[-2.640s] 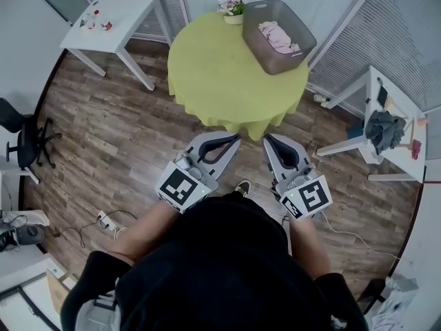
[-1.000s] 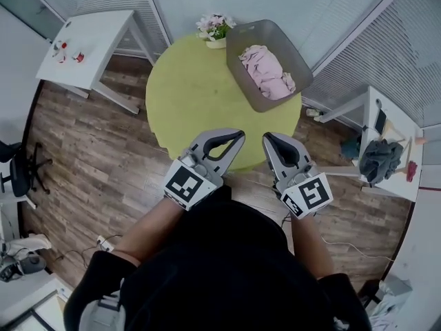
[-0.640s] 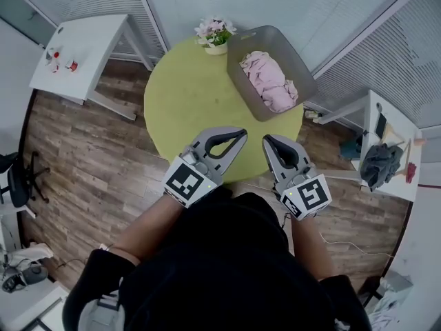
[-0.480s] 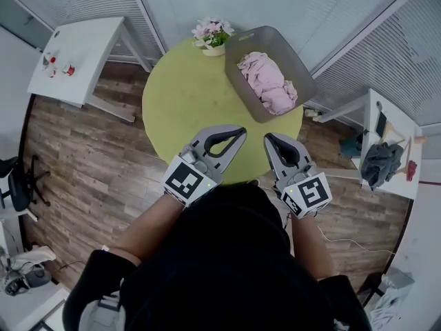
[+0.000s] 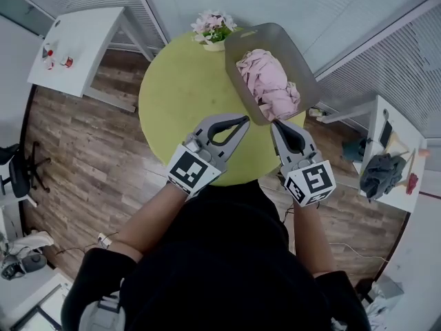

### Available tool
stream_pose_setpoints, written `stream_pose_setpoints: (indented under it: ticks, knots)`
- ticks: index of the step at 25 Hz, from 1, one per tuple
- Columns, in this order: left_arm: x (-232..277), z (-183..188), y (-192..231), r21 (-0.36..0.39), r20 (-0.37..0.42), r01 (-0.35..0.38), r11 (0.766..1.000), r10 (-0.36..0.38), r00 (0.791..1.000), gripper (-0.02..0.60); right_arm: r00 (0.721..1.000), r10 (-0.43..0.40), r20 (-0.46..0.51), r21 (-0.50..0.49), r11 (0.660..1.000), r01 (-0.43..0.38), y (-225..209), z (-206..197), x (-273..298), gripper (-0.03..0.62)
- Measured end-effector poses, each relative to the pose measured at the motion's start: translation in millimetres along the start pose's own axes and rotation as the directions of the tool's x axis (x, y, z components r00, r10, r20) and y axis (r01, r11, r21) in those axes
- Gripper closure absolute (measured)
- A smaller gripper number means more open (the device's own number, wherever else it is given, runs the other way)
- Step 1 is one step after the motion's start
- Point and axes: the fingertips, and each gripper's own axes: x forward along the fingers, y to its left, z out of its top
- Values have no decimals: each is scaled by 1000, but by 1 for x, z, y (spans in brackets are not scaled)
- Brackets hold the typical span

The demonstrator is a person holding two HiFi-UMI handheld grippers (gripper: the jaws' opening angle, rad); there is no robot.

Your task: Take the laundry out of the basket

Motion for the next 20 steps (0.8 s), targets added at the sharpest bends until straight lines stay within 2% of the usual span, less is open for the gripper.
stream_pose_setpoints:
  ticks: [7, 11, 13, 16, 20]
  knots:
    - [46, -4, 21, 17, -13, -10, 1000, 10, 1000, 572, 995, 2, -102, 1, 1000, -2, -53, -20, 21, 568]
    - [76, -10, 26, 34, -20, 13, 999, -12, 1000, 571, 981, 38, -191, 63, 998, -26, -90, -47, 37, 566]
    - [90, -14, 30, 49, -38, 29, 998, -27, 999, 571, 969, 48, -242, 82, 996, -29, -105, -61, 47, 562]
    - [107, -20, 43, 9, -28, 15, 1000, -14, 999, 572, 945, 59, -321, 100, 995, -28, -122, -79, 62, 553]
    - [128, -26, 61, 28, -45, -6, 1000, 7, 999, 571, 898, 75, -434, 115, 993, -28, -141, -99, 82, 506]
